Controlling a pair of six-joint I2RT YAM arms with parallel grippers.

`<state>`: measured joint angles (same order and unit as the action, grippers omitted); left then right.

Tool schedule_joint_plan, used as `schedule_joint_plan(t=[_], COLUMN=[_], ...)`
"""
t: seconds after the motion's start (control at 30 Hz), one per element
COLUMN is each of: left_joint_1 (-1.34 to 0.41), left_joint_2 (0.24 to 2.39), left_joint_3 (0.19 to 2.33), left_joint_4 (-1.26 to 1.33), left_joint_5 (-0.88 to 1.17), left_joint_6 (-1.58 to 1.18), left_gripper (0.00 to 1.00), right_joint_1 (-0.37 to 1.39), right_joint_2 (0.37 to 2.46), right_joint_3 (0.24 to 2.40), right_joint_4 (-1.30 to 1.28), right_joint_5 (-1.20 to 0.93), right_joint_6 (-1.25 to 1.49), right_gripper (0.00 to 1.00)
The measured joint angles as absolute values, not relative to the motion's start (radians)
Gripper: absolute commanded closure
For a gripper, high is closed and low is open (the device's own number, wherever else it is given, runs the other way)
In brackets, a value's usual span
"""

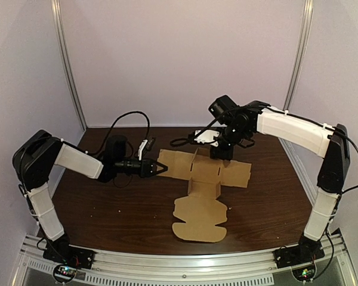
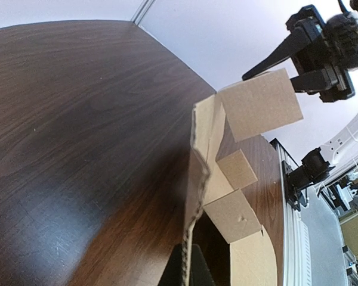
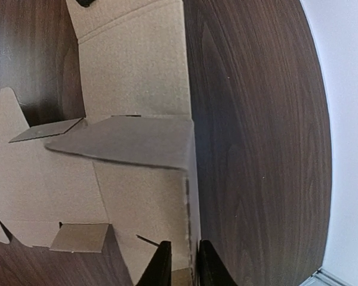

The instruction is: Fold the paper box

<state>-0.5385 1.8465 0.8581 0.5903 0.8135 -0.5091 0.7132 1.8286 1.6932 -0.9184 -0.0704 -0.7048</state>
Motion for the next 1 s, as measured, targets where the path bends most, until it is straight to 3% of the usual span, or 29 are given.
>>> schedule_joint_plan(t=[0.17,0.4,1.0], left_joint_1=[-0.545,-0.567,-0.572], left_joint_2=[1.8,1.762,1.76], left_joint_3=[0.812,0.812,0.847], left_joint_4=[0.606,0.552,0.462], left_joint_5=[0.817,0.792,0.736], left_joint_6=[-0.507,-0.452,-0.402], left_gripper=[1.0,1.0,1.0], right_joint_1=[0.677,0.621,0.616], right_joint_2=[1.829,1.832,1.843], right_joint_3=[1.693,1.695,1.752], right_joint_4=[-0.975,-1.034,-1.094], right_joint_5=[-0.147,-0.242,-0.31], right_joint_6=[-0.676,-0.658,-0.657], right_gripper=[0.75,0.8,0.78])
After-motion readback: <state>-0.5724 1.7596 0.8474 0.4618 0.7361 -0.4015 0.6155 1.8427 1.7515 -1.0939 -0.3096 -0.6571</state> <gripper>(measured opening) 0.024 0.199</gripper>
